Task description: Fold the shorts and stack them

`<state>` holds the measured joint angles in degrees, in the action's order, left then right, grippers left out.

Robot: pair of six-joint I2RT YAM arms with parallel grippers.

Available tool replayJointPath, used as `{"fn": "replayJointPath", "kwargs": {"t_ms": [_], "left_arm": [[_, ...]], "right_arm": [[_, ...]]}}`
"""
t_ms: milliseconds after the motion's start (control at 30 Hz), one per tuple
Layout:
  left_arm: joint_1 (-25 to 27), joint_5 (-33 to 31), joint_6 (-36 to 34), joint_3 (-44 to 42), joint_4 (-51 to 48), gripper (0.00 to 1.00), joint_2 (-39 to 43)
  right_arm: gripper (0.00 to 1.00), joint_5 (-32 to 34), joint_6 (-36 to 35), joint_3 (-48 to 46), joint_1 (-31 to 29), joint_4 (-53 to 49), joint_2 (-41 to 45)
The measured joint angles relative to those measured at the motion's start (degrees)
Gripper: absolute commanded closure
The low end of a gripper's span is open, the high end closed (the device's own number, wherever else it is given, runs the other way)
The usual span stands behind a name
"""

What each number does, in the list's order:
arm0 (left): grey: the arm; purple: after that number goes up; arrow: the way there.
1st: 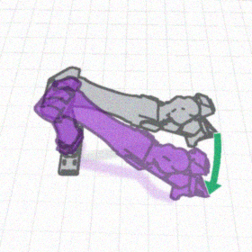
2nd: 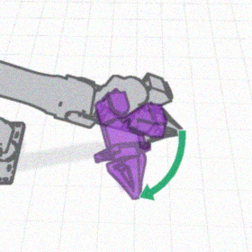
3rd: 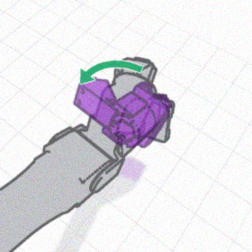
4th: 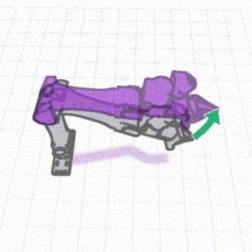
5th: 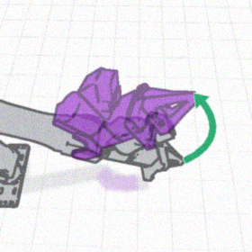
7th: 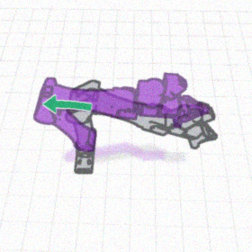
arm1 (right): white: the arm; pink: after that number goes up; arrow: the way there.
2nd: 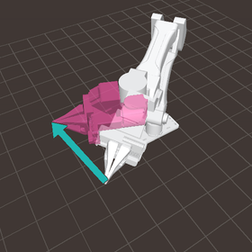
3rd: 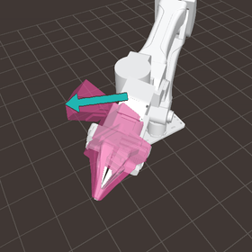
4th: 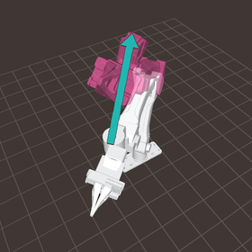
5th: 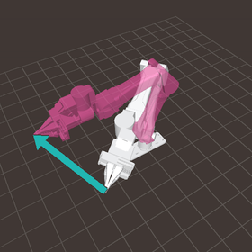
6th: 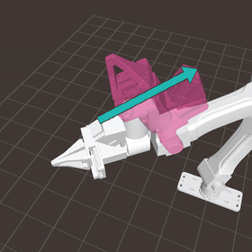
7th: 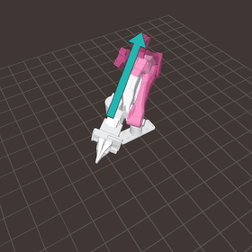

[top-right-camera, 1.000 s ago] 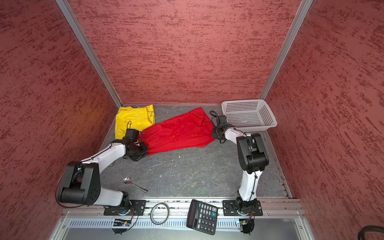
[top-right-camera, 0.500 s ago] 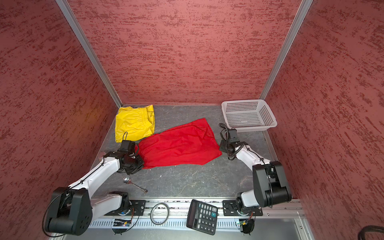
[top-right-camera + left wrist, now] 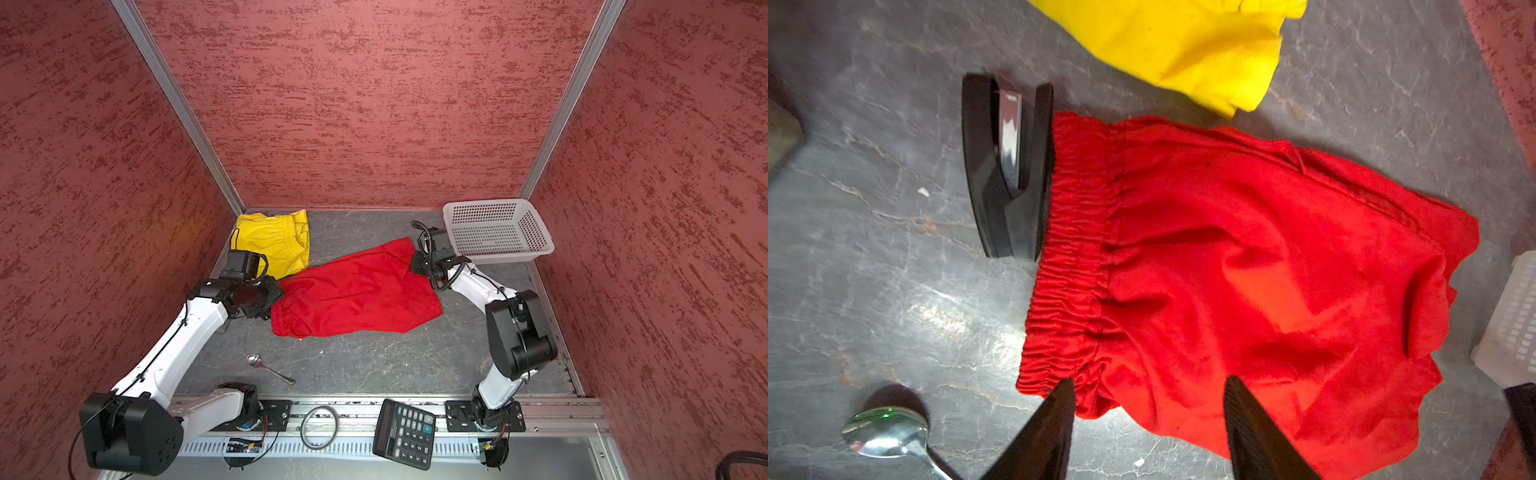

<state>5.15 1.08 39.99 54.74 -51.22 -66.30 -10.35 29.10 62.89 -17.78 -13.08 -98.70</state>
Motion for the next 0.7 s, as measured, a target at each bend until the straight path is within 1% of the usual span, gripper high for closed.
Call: {"fn": "replayJointPath", "kwargs": {"t_ms": [133,267,400,500,567,700], "left_arm": [[0.0,-0.76,-0.39,0.92,-0.35,0.35,-2.08],[0.13,0.92,-0.31,0.17,0.96,0.35,-4.44],[0.66,2.25,-0.37,0.07,2.67,0.35,-8.26],[0.7,3.13,-0.42,0.07,3.8,0.35,-11.1],[0.7,3.56,-0.46,0.07,4.72,0.35,-12.68],[0.72,4.55,-0.98,0.22,5.99,0.35,-15.28]], "right_arm": [[0.53,-3.37,1.33,1.68,-0.13,0.74,-6.49],[0.54,-5.27,2.32,5.11,-0.15,1.46,-10.95],[0.57,-6.47,3.48,7.87,-0.13,3.23,-13.97],[0.58,-6.58,4.15,9.35,-0.11,4.15,-15.47],[0.57,-6.58,4.5,10.82,0.0,4.44,-16.37],[0.53,-6.49,4.55,15.98,0.68,4.55,-18.43]]}}
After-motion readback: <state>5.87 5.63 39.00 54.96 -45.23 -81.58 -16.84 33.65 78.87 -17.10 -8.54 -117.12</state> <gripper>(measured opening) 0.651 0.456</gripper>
